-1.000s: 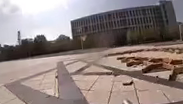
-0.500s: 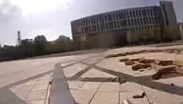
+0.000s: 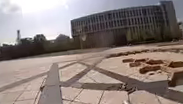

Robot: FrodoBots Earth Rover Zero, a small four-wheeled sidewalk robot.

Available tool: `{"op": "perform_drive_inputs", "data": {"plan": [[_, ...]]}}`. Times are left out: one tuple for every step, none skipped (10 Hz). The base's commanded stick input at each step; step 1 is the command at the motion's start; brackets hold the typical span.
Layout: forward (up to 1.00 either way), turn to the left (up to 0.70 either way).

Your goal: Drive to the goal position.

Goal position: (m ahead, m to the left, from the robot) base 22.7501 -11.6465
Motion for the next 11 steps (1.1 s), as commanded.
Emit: {"op": "perform_drive_inputs", "data": {"plan": [[0.70, 0.05], [0.70, 0.05], [0.70, 0.05], [0.70, 0.05], [0.70, 0.05], [0.70, 0.05], [0.70, 0.05], [0.70, 0.05], [0.70, 0.05], [0.70, 0.05], [0.70, 0.05]]}}
